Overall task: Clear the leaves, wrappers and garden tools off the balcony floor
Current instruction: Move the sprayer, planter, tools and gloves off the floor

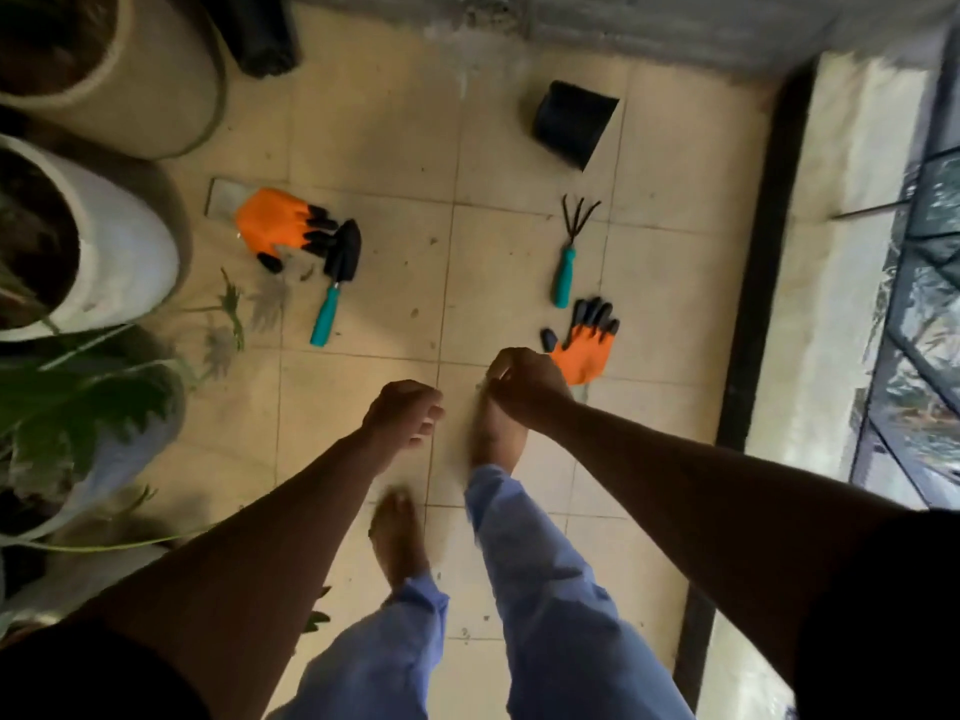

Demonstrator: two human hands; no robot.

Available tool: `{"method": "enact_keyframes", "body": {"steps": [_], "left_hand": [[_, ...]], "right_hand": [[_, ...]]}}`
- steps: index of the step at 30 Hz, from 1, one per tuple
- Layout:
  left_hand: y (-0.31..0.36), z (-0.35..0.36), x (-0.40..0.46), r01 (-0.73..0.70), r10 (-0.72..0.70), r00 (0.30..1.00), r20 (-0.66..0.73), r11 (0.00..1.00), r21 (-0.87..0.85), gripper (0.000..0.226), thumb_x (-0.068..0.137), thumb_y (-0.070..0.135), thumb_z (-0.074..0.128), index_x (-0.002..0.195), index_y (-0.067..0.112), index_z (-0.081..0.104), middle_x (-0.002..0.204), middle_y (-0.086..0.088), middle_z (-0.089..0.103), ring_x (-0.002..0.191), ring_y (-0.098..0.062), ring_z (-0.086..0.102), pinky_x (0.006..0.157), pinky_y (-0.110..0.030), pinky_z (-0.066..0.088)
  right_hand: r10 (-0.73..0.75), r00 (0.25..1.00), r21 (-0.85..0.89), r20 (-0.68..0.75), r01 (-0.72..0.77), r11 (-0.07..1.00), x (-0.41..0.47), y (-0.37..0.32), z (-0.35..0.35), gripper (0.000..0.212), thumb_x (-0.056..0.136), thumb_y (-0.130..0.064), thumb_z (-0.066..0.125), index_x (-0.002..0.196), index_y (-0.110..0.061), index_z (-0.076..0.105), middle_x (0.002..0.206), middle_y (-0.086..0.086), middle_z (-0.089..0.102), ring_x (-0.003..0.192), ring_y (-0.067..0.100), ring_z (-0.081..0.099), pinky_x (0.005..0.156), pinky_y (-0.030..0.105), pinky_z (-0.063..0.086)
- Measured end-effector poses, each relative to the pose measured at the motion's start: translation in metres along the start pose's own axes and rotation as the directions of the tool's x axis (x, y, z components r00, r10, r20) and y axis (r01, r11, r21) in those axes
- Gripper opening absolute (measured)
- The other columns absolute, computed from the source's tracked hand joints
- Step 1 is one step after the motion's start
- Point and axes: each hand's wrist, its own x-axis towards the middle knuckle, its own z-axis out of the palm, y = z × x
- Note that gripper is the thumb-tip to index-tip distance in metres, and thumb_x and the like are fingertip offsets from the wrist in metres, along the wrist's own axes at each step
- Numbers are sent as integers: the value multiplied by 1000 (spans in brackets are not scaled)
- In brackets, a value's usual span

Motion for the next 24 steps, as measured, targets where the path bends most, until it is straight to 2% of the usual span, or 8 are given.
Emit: {"method": "enact_keyframes", "body": {"steps": [5, 10, 15, 17, 19, 20, 21, 24], "left_hand": [[40, 10, 42, -44, 43, 998, 40, 999, 11, 20, 100, 32, 60, 109, 17, 70, 102, -4, 77, 100, -27, 72, 84, -35, 55], [53, 20, 97, -18, 12, 995, 98, 998, 57, 22, 101, 29, 57, 112, 16, 70, 107, -8, 76, 105, -29, 71, 82, -36, 55], [41, 24, 147, 19, -30, 993, 113, 995, 96, 18, 101, 23, 57, 110, 11, 68, 100, -9, 72, 90, -25, 61, 69, -29, 47], [34, 24, 160, 34, -46, 990, 132, 995, 95, 15, 102, 20, 55, 109, 13, 65, 100, -11, 66, 91, -24, 56, 65, -28, 42], [27, 24, 172, 48, -62, 985, 160, 995, 91, 16, 103, 20, 53, 113, 12, 63, 104, -13, 64, 94, -24, 55, 69, -29, 44], [24, 24, 176, 54, -69, 983, 172, 994, 92, 20, 103, 21, 52, 116, 10, 63, 106, -13, 65, 96, -24, 56, 74, -31, 46], [21, 24, 181, 62, -78, 981, 177, 994, 94, 26, 104, 22, 52, 121, 7, 64, 109, -13, 66, 97, -25, 58, 81, -33, 49], [17, 26, 189, 83, -92, 983, 161, 995, 58, 34, 104, 21, 53, 130, 2, 62, 111, -12, 67, 97, -25, 59, 76, -31, 47]], "right_hand": [[181, 983, -129, -31, -184, 974, 62, 36, -21, 40, 98, -36, 53, 133, -18, 59, 142, 8, 56, 131, 25, 52, 111, 40, 43], [122, 989, -46, -79, -126, 991, 80, 22, -8, 18, 84, -21, 58, 96, -27, 69, 100, -1, 70, 94, 23, 68, 80, 34, 57], [212, 953, -5, -218, -218, 976, 112, 22, -23, 24, 99, -18, 56, 122, -16, 64, 123, 10, 64, 124, 23, 55, 96, 31, 39], [216, 959, 76, -186, -205, 976, 94, -3, -34, 20, 99, 0, 58, 84, 13, 62, 83, 25, 60, 138, 0, 26, 92, 22, 21], [198, 976, 184, -86, -180, 966, 48, -53, -47, 62, 94, 23, 41, 43, -13, 41, 74, -7, 40, 54, 26, -4, 82, 23, 3], [152, 987, 214, -58, -136, 967, 22, -74, -61, 67, 92, 28, 33, 45, -19, 39, 82, -2, 35, 53, 10, 6, 82, 26, -3], [128, 991, 202, -27, -120, 972, 12, -80, -65, 67, 93, 29, 27, 46, -18, 38, 80, -7, 22, 123, 26, 16, 87, 27, -4], [125, 960, -84, 252, -107, 991, 54, -45, -19, 47, 106, 7, 22, 71, 19, 51, 159, 26, 13, 152, 35, 14, 109, 25, 11]]}}
